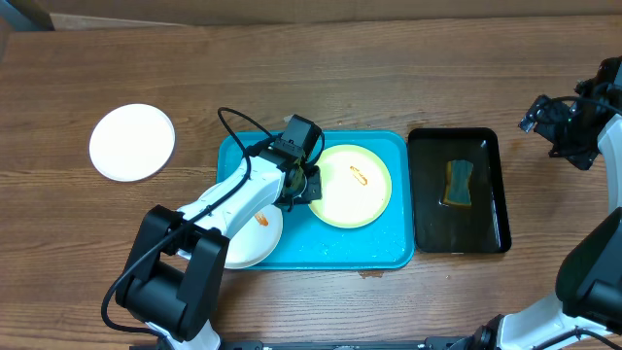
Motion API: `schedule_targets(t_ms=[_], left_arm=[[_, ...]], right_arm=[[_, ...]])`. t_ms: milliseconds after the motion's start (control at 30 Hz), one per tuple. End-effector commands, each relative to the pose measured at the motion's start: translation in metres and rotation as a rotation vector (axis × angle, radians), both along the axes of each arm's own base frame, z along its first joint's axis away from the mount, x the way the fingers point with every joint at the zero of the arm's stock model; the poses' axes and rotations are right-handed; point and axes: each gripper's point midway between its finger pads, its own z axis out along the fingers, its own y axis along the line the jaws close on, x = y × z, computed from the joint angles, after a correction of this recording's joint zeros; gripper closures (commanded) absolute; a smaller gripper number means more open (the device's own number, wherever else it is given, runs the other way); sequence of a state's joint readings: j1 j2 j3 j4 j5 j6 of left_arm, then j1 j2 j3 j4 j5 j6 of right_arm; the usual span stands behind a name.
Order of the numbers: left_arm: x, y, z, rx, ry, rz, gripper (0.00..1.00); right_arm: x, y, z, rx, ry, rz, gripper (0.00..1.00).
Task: Clean dirty plates on tray and stack at the side
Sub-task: 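Lower right gripper into black tray and grasp the green sponge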
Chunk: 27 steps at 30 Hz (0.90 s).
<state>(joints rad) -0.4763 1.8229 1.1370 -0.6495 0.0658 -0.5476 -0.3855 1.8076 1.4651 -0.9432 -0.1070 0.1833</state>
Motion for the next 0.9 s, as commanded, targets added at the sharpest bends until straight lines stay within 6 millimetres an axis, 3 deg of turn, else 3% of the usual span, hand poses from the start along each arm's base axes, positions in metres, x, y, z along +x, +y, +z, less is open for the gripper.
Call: schedule_targets(t_ms=[0, 67, 167, 233, 300, 433, 533, 867], left_arm=[[0.006, 0.007, -0.002, 0.043, -0.025, 0.016, 0.94], [0.007, 0.006, -0.002, 0.044, -0.031, -0.003, 0.93], [0.011, 0.004, -0.001, 0.045, -0.051, -0.043, 0.93], [0.012, 0.005, -0.001, 0.042, -0.056, -0.041, 0.92], [0.014, 0.007, -0.001, 0.042, -0.057, -0.035, 0.9], [0.017, 0.012, 0.0, 0.041, -0.058, -0.019, 0.85], [0.017, 0.013, -0.001, 0.04, -0.055, -0.016, 0.82], [0.013, 0.013, -0.001, 0.039, -0.039, -0.019, 0.79]], right_arm=[[0.001, 0.0, 0.004, -0.005, -0.014, -0.002, 0.0], [0.01, 0.001, 0.008, 0.002, -0.053, 0.006, 0.0], [0.006, 0.043, 0.011, 0.207, -0.074, 0.12, 0.0], [0.003, 0.071, 0.017, 0.306, -0.098, 0.25, 0.07], [-0.009, 0.085, 0.014, 0.326, -0.046, 0.292, 0.09], [-0.041, 0.1, 0.001, 0.288, 0.138, 0.309, 0.09], [-0.056, 0.115, -0.005, 0.251, 0.226, 0.351, 0.17], [-0.065, 0.13, -0.042, -0.007, 0.343, 0.371, 0.21]])
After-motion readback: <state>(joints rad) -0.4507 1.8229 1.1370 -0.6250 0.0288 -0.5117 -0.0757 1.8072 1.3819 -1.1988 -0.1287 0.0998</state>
